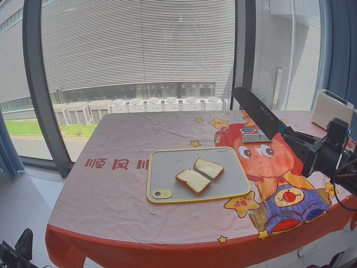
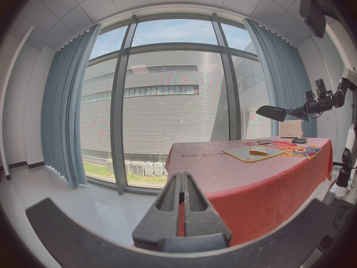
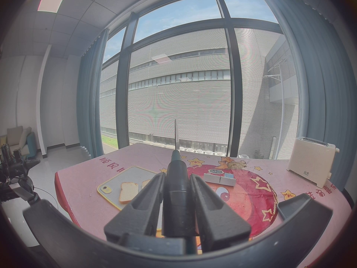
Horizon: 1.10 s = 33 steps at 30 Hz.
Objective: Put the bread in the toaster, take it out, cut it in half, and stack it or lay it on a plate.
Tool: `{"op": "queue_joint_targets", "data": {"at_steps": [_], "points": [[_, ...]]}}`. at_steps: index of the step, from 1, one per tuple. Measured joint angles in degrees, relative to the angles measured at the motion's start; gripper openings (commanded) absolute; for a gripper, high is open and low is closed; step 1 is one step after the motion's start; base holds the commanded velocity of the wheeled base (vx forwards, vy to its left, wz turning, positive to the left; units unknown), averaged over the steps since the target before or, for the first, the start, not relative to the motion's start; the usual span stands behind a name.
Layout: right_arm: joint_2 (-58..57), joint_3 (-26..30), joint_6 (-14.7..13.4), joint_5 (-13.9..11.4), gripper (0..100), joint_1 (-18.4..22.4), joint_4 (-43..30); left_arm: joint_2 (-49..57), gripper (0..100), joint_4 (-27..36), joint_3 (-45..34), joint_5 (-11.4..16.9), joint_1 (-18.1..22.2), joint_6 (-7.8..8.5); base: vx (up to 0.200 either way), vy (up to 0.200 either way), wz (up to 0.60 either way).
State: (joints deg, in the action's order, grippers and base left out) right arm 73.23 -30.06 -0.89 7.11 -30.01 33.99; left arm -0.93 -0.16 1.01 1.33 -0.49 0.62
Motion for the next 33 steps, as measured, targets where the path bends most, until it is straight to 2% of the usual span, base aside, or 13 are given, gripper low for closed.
{"op": "queue_joint_targets", "data": {"at_steps": [8, 33], "points": [[0.2, -0.2, 0.0, -0.4, 0, 2.0, -0.1, 0.0, 0, 0.0, 0.0, 0.0, 0.0, 0.00, 0.000, 0.000, 0.00], [0.1, 0.2, 0.7, -0.3, 0, 2.5, -0.1, 0.0, 0, 0.0, 0.0, 0.0, 0.0, 0.00, 0.000, 0.000, 0.00]]}}
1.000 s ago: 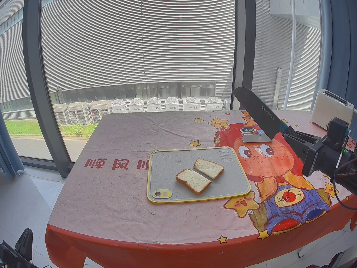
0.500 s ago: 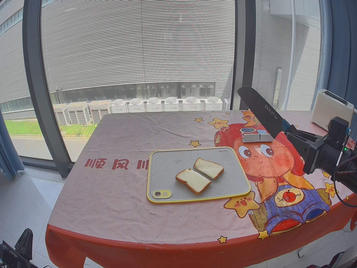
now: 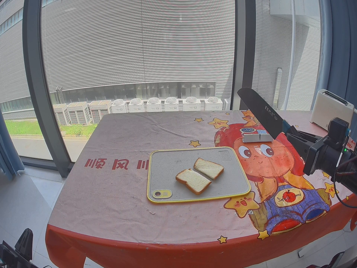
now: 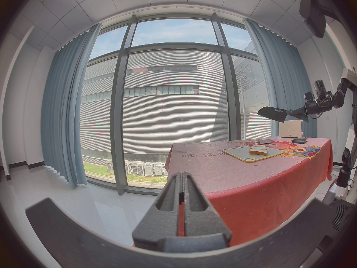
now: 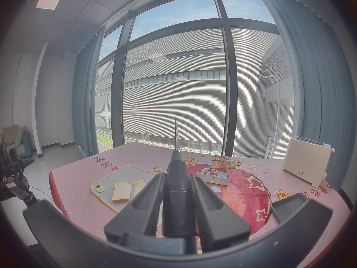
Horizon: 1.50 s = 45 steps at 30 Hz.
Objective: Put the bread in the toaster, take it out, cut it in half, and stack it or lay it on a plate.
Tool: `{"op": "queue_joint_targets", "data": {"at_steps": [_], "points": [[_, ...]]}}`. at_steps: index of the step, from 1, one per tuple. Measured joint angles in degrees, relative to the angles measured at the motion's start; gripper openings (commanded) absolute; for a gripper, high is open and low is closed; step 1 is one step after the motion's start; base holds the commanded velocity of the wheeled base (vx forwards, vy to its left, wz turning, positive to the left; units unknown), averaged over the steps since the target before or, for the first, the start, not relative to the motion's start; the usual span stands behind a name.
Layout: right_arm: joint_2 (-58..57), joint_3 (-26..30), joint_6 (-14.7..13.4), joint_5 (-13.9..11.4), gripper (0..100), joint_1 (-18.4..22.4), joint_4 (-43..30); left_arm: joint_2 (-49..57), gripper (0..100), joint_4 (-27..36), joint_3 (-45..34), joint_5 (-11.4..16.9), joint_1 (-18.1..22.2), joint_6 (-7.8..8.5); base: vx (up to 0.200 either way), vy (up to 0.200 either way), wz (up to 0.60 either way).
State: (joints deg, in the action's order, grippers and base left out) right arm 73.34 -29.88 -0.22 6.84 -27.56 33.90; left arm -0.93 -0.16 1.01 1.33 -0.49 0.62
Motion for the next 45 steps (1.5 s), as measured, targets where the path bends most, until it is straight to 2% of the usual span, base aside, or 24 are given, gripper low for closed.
{"op": "queue_joint_targets", "data": {"at_steps": [11, 19, 40, 45], "points": [[0.0, -0.1, 0.0, 0.2, 0, 0.3, 0.0, 0.0, 0, 0.0, 0.0, 0.0, 0.0, 0.00, 0.000, 0.000, 0.00], [0.2, -0.3, -0.1, 0.0, 0, 3.1, 0.1, 0.0, 0, 0.0, 0.0, 0.0, 0.0, -0.02, 0.000, 0.000, 0.00], [1.5, 0.2, -0.7, -0.2, 0, 5.9, 0.2, 0.0, 0, 0.0, 0.0, 0.0, 0.0, -0.02, 0.000, 0.000, 0.00], [1.8, -0.4, -0.8, -0.4, 0, 8.2, 0.2, 0.0, 0, 0.0, 0.0, 0.0, 0.0, -0.02, 0.000, 0.000, 0.00]]}}
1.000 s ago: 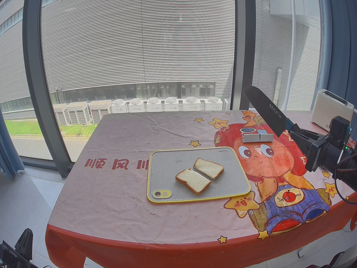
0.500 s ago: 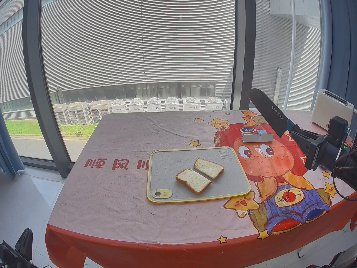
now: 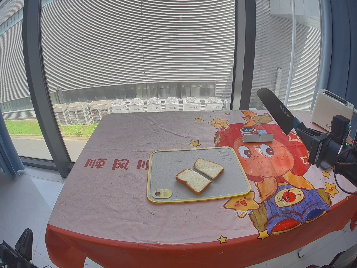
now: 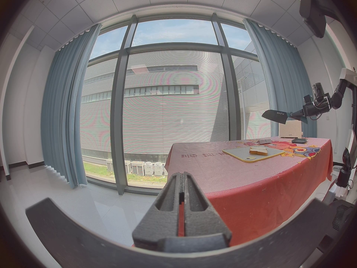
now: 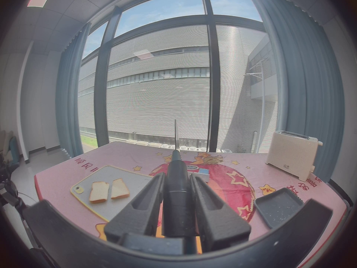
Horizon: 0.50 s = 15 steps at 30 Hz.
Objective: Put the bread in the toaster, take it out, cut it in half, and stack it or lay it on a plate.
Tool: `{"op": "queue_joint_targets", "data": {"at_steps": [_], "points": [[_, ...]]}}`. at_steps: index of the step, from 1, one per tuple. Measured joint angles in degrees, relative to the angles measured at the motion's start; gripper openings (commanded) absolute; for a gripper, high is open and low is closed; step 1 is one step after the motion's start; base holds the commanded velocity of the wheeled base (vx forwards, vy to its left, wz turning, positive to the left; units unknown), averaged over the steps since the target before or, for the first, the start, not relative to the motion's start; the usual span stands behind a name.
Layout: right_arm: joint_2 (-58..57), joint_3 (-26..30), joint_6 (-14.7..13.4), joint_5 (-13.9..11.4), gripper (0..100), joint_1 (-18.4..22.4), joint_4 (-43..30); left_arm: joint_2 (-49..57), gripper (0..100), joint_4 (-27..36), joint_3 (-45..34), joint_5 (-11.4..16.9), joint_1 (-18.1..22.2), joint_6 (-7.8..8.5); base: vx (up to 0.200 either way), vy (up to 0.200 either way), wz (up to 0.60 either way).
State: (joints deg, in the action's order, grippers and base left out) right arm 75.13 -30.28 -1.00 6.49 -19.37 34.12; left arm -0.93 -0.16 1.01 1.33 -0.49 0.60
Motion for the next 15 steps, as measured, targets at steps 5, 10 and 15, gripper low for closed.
{"op": "queue_joint_targets", "data": {"at_steps": [5, 10, 15], "points": [[0.4, 0.1, 0.0, -0.1, 0, 1.5, 0.1, 0.0, 0, 0.0, 0.0, 0.0, 0.0, 0.00, 0.000, 0.000, 0.00], [0.3, 3.0, 0.7, 0.8, 0, 1.1, 1.8, 0.0, 0, 0.0, 0.0, 0.0, 0.0, 0.00, 0.000, 0.000, 0.00], [-0.8, 4.2, 0.6, 1.0, 0, -0.4, 3.4, 0.0, 0, 0.0, 0.0, 0.0, 0.0, 0.00, 0.000, 0.000, 0.00]]}}
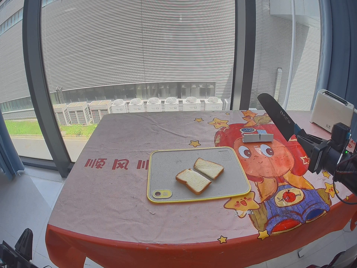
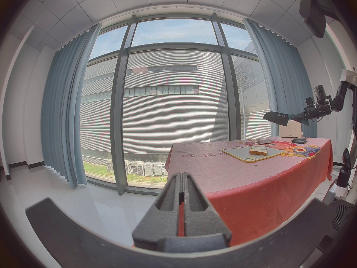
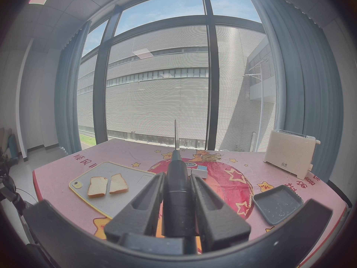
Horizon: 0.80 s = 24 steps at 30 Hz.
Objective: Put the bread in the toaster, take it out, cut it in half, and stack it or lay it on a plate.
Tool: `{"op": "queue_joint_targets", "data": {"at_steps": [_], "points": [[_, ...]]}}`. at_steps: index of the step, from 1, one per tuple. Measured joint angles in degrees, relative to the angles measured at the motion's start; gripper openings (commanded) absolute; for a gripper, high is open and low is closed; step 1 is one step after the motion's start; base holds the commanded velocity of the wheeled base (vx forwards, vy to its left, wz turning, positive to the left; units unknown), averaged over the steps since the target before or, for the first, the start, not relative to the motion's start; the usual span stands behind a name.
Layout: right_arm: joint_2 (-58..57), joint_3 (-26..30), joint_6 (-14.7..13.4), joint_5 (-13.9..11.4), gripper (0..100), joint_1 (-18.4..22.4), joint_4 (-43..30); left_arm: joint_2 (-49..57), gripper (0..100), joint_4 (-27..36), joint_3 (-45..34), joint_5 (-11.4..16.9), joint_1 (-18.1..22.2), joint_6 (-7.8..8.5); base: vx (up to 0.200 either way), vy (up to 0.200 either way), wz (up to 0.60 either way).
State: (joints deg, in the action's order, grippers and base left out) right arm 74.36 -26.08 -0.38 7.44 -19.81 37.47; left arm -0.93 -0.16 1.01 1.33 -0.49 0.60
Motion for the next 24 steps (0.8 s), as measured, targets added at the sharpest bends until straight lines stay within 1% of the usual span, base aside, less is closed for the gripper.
{"op": "queue_joint_targets", "data": {"at_steps": [12, 18, 21, 24], "points": [[0.5, 0.6, -0.2, -0.1, 0, -0.2, 0.1, 0.0, 0, 0.0, 0.0, 0.0, 0.0, -0.05, 0.000, 0.000, 0.00], [0.7, 0.4, -0.5, 0.3, 0, 0.1, 0.1, 0.0, 0, 0.0, 0.0, 0.0, 0.0, -0.05, 0.000, 0.000, 0.00], [0.9, 0.2, -0.6, 0.3, 0, 0.4, 0.2, 0.0, 0, 0.0, 0.0, 0.0, 0.0, -0.02, 0.000, 0.000, 0.00], [1.4, 0.1, -0.7, 0.2, 0, 1.6, 0.3, 0.0, 0, 0.0, 0.0, 0.0, 0.0, -0.02, 0.000, 0.000, 0.00]]}}
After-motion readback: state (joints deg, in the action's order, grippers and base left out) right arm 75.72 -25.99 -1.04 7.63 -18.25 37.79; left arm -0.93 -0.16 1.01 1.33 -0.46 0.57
